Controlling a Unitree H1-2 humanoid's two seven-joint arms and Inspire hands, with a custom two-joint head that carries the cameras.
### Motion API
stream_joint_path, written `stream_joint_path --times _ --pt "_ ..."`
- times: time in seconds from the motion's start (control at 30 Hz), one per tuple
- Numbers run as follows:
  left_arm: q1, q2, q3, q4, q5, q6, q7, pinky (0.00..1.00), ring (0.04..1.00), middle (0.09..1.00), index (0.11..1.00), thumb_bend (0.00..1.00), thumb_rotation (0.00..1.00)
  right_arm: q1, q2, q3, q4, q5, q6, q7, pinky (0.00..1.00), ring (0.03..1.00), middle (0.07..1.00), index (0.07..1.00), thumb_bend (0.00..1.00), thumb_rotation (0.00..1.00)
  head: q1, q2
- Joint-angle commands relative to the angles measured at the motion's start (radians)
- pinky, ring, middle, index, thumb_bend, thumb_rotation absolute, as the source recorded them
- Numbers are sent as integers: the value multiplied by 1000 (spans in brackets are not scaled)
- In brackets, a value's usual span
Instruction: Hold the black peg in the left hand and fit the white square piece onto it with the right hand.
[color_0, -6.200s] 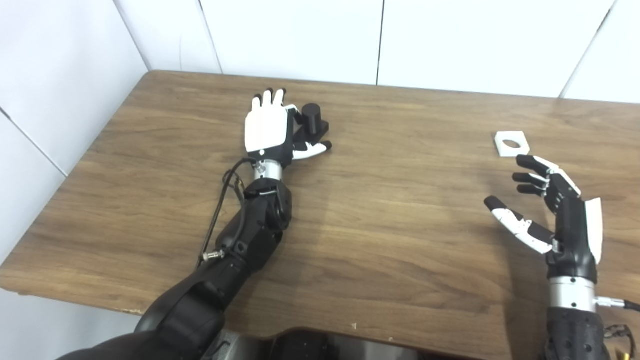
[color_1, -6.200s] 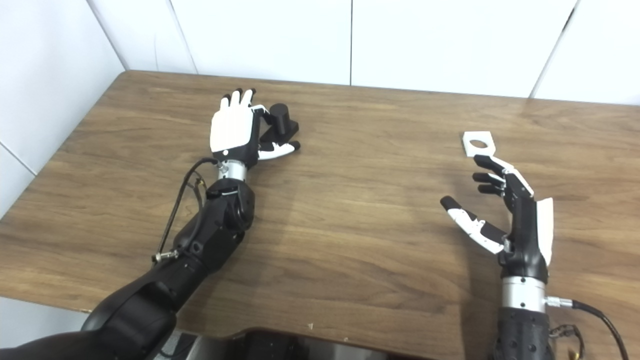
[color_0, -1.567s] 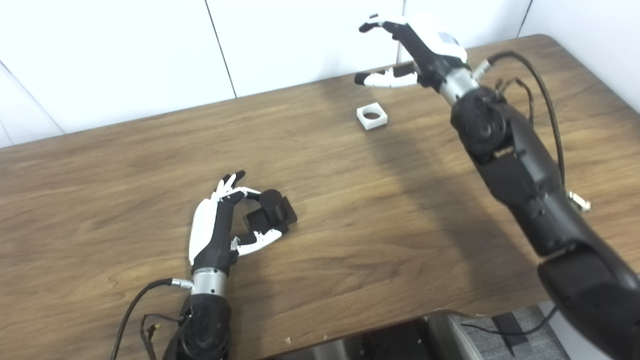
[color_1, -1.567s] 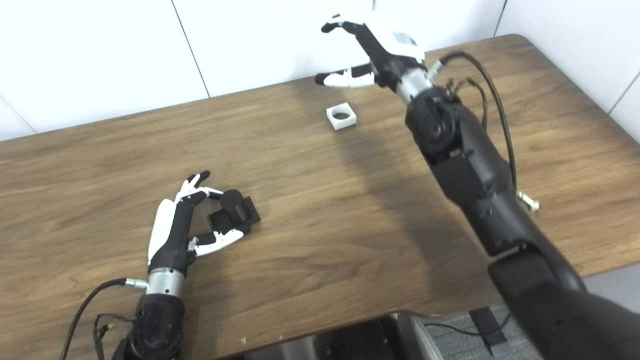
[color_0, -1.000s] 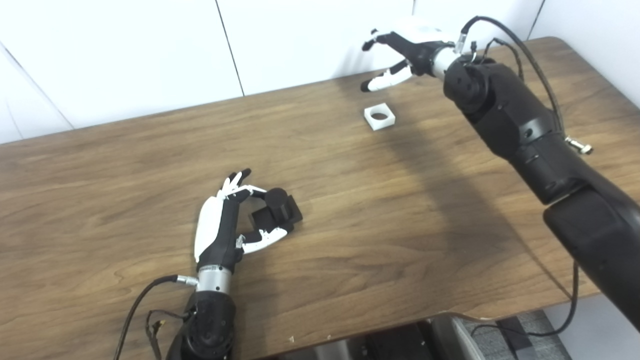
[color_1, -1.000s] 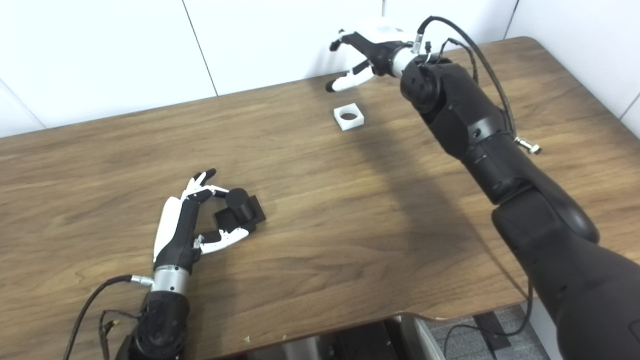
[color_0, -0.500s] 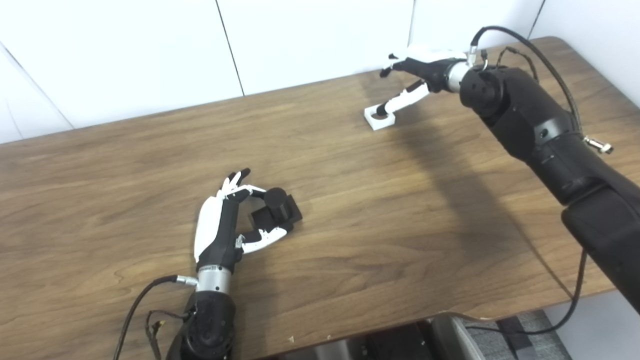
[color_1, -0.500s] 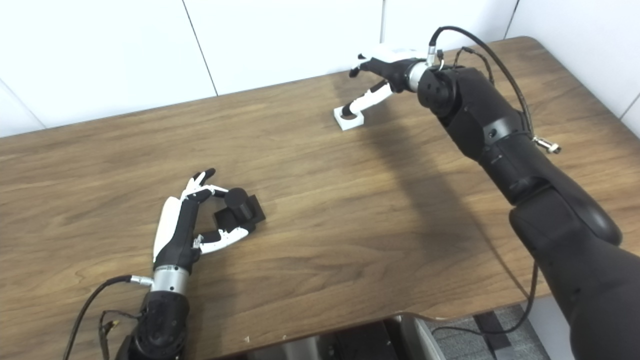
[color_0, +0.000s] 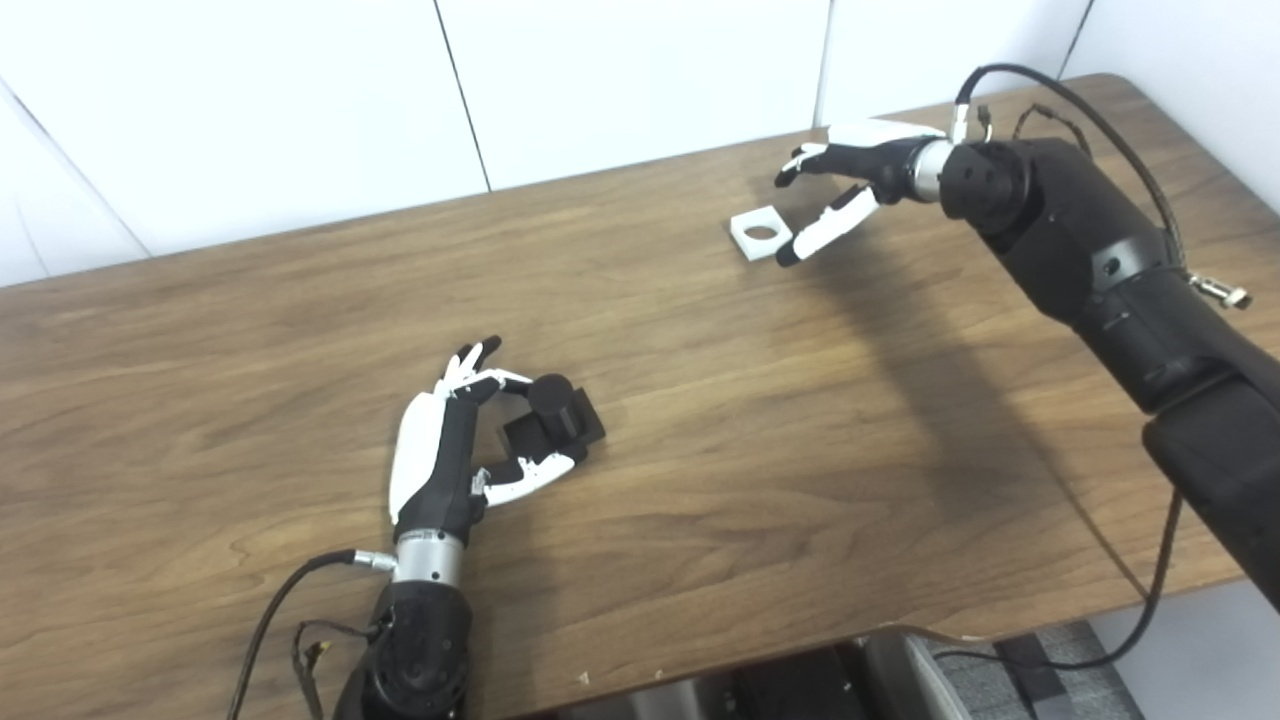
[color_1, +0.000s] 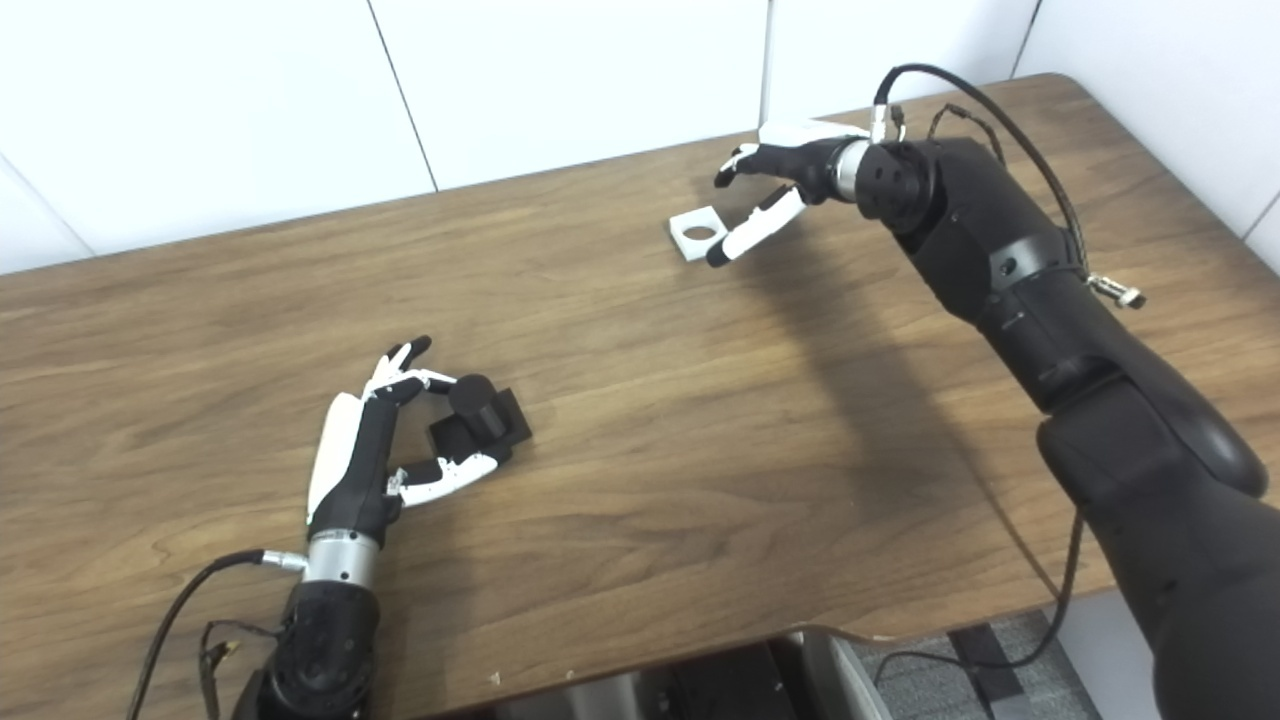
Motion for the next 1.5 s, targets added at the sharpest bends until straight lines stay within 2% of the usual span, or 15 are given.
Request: stream_joint_path --times 0.0,0.27,0.4,0.63,0.9,1.27,1.47 --pt "35 5 1 19 0 46 -27 1000 1000 945 486 521 82 -38 -17 -12 -25 9 8 -5 1000 1000 1000 904 1000 599 -1 1" --pt "43 1 -4 14 1 46 -27 1000 1000 948 486 520 84 -24 -6 -13 -16 17 -5 -25 1000 1000 1000 892 982 466 4 8" --pt "47 -1 -7 11 6 50 -27 1000 1000 950 487 520 84 -13 9 -19 -6 16 -9 -59 1000 1000 1000 880 962 425 10 11" --pt "55 -8 -9 6 14 54 -22 1000 1000 948 486 521 82 6 39 -9 -9 -15 -12 -136 1000 1000 1000 873 886 409 23 16" --pt "61 -15 -6 3 21 57 -22 1000 1000 950 486 521 83 2 65 -6 44 -22 -50 -210 1000 1000 988 861 872 414 32 19" --pt "67 -21 -2 -4 28 53 -20 1000 1000 946 486 521 82 -2 82 10 88 -38 -80 -278 960 965 957 833 819 430 44 24" --pt "71 -16 5 0 25 48 -20 1000 1000 946 486 521 84 -3 80 7 92 -34 -87 -302 957 952 932 789 753 390 42 25"
